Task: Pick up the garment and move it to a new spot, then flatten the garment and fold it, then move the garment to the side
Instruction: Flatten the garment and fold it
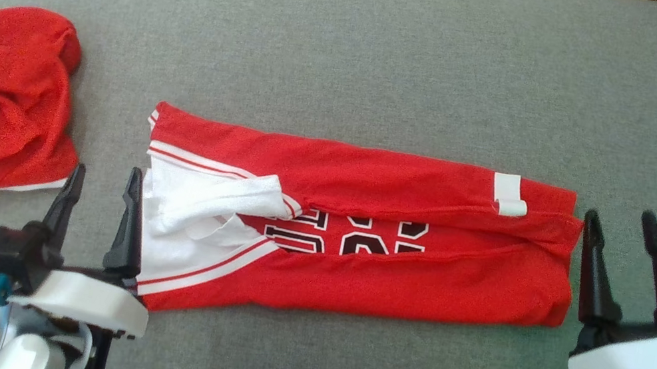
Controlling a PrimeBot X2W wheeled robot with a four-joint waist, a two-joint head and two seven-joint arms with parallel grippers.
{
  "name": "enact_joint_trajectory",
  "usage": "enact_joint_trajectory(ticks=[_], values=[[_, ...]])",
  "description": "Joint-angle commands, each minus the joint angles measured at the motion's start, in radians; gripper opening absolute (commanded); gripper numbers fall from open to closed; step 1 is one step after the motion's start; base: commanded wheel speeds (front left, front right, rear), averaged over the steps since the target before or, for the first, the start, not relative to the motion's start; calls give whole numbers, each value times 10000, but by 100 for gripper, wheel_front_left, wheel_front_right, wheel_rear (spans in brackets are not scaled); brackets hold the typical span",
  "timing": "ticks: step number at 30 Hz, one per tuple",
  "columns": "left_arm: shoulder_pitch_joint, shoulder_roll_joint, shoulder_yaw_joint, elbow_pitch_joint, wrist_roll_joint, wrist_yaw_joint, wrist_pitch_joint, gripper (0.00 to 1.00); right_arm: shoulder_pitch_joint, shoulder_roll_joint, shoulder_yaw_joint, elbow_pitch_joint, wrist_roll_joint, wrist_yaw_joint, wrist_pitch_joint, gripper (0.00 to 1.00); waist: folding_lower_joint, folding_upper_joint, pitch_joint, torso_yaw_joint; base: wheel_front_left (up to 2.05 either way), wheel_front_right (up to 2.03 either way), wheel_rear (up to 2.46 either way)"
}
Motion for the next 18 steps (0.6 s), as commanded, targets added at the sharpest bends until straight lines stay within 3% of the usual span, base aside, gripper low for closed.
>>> enact_joint_trajectory(ticks=[1, 18], values=[[-235, 210, 316, -396, 93, 104, 43, 100, 60, -8, 153, -363, -89, -9, 79, 100, 1, -1, -15, 14, 0, 0, 0], [-276, 336, 298, -425, 87, 280, 150, 100, 246, 74, 43, -428, 18, -9, 324, 100, 1, -1, 95, 42, 0, 0, 0]])
